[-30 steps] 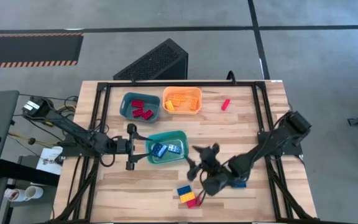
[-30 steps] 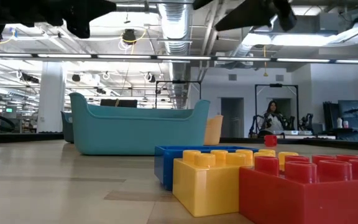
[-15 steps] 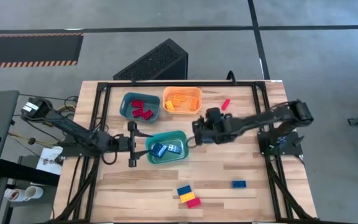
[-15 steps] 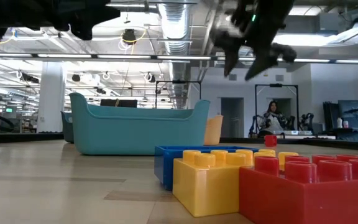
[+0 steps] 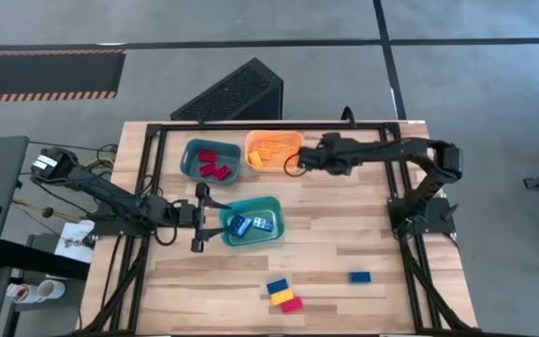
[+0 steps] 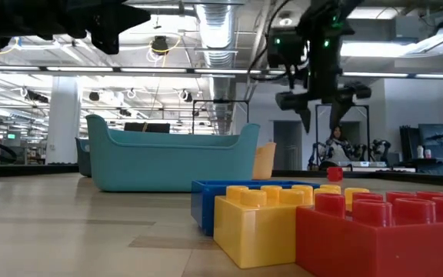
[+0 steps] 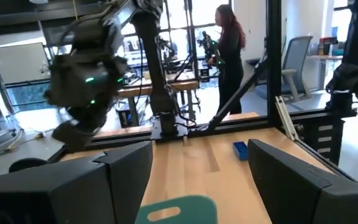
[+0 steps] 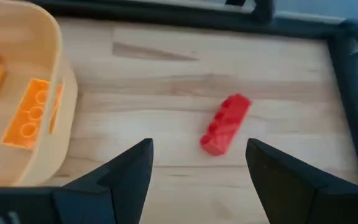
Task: Sort & place blocks by color
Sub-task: Put the red game piece into the blue bin
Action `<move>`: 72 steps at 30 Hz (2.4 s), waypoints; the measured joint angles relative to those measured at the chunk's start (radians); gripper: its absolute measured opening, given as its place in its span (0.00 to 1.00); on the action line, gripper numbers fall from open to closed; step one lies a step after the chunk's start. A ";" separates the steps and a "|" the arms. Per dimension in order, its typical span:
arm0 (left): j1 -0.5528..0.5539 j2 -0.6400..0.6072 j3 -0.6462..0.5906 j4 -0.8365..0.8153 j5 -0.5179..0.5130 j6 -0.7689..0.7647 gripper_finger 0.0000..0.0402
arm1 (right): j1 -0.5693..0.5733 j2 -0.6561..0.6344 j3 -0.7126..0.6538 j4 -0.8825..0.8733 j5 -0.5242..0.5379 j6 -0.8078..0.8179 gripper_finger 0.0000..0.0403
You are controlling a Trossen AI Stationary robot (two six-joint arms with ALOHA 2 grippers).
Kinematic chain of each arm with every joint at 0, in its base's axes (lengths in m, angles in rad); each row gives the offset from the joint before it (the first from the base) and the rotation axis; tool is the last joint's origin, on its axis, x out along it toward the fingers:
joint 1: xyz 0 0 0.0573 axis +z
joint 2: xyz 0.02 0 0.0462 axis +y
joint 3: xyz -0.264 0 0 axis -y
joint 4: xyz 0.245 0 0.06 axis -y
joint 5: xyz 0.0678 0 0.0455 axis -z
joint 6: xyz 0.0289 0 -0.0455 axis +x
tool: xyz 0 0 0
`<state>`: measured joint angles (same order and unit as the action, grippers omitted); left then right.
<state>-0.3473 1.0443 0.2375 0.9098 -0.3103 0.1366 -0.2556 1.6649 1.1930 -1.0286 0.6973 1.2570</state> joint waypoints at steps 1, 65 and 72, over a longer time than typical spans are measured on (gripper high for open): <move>0.000 0.000 0.000 0.002 0.008 -0.001 0.63 | -0.019 0.000 -0.011 0.022 -0.019 -0.024 0.69; 0.000 -0.098 0.000 -0.004 0.115 -0.026 0.63 | 0.154 -0.258 -0.444 0.672 -0.188 -0.074 0.32; 0.016 -0.368 -0.014 -0.265 0.028 0.008 0.63 | 0.234 -0.293 -0.361 1.018 -0.148 -0.203 0.35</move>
<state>-0.3312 0.6759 0.2240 0.6449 -0.2824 0.1448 -0.0217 1.3721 0.8322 -0.0110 0.5491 1.0543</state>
